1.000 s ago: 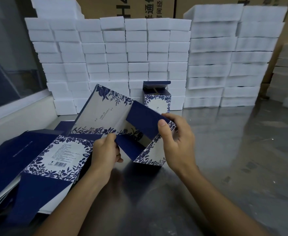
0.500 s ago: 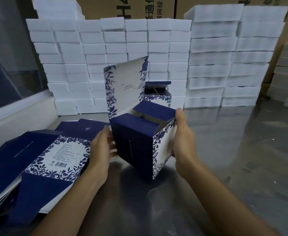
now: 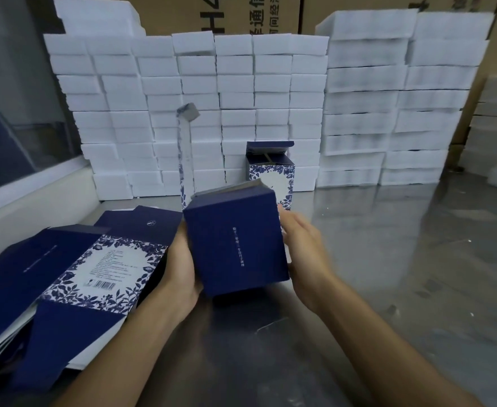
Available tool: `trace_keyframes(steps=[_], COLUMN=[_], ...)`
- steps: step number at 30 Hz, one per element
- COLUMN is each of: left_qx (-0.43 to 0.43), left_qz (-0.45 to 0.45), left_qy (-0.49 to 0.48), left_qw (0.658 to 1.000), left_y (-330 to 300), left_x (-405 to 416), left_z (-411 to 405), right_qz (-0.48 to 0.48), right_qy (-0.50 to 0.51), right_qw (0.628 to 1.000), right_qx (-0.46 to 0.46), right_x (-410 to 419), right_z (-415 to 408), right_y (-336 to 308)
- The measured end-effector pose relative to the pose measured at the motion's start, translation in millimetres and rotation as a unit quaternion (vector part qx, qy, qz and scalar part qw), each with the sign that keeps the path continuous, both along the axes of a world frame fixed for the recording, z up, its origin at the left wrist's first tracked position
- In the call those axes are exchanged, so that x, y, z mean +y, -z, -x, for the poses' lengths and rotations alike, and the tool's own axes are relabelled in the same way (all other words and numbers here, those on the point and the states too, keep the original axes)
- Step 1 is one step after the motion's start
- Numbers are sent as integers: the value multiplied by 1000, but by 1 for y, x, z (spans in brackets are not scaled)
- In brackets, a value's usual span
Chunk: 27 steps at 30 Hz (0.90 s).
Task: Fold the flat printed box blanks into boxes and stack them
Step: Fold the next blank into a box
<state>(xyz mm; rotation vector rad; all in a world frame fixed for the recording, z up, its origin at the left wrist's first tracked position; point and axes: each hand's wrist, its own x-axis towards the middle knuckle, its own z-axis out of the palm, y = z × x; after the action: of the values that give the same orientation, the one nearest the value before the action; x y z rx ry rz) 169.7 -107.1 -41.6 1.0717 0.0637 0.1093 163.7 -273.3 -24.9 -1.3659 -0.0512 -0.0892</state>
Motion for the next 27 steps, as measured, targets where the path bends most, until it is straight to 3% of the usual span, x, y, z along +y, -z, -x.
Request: trace_keyframes(steps=[6, 9, 13, 18, 24, 27], left_qx=[-8, -19, 8, -2, -2, -17], left_qz=[-39, -58, 13, 8, -2, -21], left_qy=[-5, -22, -30, -16, 11, -2], left_qw=[999, 998, 999, 1000, 1000, 1000], left_y=[-3, -5, -12, -18, -20, -19], left_x=[6, 10, 10, 5, 2, 1], left_z=[0, 0, 5, 12, 14, 15], right_qz=[17, -7, -7, 3, 2, -13], right_qy=[-64, -18, 95, 124, -23, -46], right_qw=[995, 996, 992, 990, 996, 996], right_qx=[-80, -85, -83, -69, -83, -80], right_x=[2, 1, -3, -2, 5, 8], right_z=[-1, -2, -6, -6, 7, 8], right_y=[2, 8, 11, 9, 3, 2])
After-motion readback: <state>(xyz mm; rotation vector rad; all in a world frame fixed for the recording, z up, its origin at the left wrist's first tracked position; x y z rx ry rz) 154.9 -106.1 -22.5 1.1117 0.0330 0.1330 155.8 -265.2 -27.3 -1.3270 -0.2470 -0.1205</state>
